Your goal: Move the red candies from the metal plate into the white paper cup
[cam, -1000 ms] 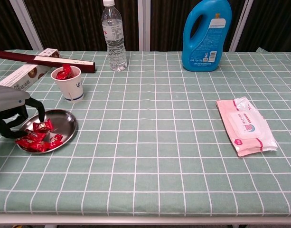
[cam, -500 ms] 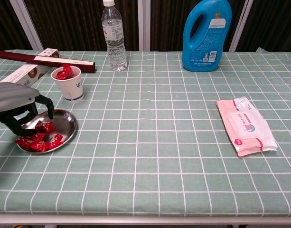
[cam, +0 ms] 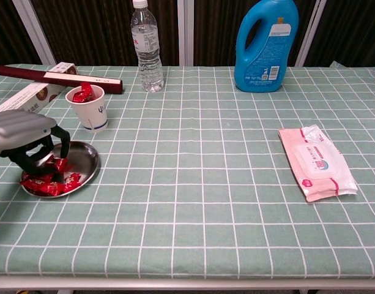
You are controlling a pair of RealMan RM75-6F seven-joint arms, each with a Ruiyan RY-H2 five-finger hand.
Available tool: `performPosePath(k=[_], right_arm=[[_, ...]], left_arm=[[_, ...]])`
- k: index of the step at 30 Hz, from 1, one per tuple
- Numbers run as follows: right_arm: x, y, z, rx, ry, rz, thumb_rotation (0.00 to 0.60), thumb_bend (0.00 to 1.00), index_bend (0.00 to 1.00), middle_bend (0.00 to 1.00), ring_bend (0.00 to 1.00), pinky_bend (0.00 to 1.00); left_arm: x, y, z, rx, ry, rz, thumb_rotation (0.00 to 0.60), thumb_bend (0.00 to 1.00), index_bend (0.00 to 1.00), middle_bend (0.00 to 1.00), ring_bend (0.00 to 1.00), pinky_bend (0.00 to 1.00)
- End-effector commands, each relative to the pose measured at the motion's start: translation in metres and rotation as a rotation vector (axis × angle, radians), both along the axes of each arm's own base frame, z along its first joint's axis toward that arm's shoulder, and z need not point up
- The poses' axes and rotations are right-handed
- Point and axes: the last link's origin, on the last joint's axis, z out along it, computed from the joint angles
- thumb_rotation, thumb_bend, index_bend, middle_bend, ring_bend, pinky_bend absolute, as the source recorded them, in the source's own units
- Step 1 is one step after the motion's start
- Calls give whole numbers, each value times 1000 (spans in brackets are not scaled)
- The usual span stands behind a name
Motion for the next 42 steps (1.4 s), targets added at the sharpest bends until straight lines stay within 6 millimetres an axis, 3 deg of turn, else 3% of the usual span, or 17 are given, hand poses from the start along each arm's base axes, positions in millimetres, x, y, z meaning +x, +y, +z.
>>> performPosePath(k=[1, 9, 17, 22, 29, 36, 42], right_arm=[[0, 0, 0, -1, 0, 0, 600, 82, 16, 239, 52, 441], [0, 0, 0, 1, 1, -1, 600, 82, 16, 240, 52, 441], [0, 0, 0, 0, 1, -1, 600, 81, 16, 240, 52, 441], [0, -1, 0, 3, 2, 0, 600, 81, 16, 240, 53, 441], [0, -2, -1, 7, 1, 2, 600, 82, 16, 240, 52, 441], [0, -3, -2, 7, 1, -1, 600, 82, 16, 240, 53, 441], [0, -2, 0, 3, 3, -5, 600, 81, 16, 239, 52, 441]], left_arm=[[-2, 1, -1, 7, 4, 0, 600, 326, 523, 892, 931, 1000], [-8, 2, -3, -3, 15, 17, 600, 326, 527, 892, 931, 1000], [-1, 10, 4, 42, -107, 14, 600, 375, 660, 926, 941, 1000], [22, 24, 26, 91, -183, -38, 600, 378, 661, 927, 941, 1000], [67, 59, 47, 145, -265, -116, 600, 379, 656, 927, 941, 1000], [84, 89, 33, 132, -223, -120, 600, 371, 641, 927, 942, 1000], [81, 104, 17, 126, -156, -99, 600, 366, 635, 925, 941, 1000]])
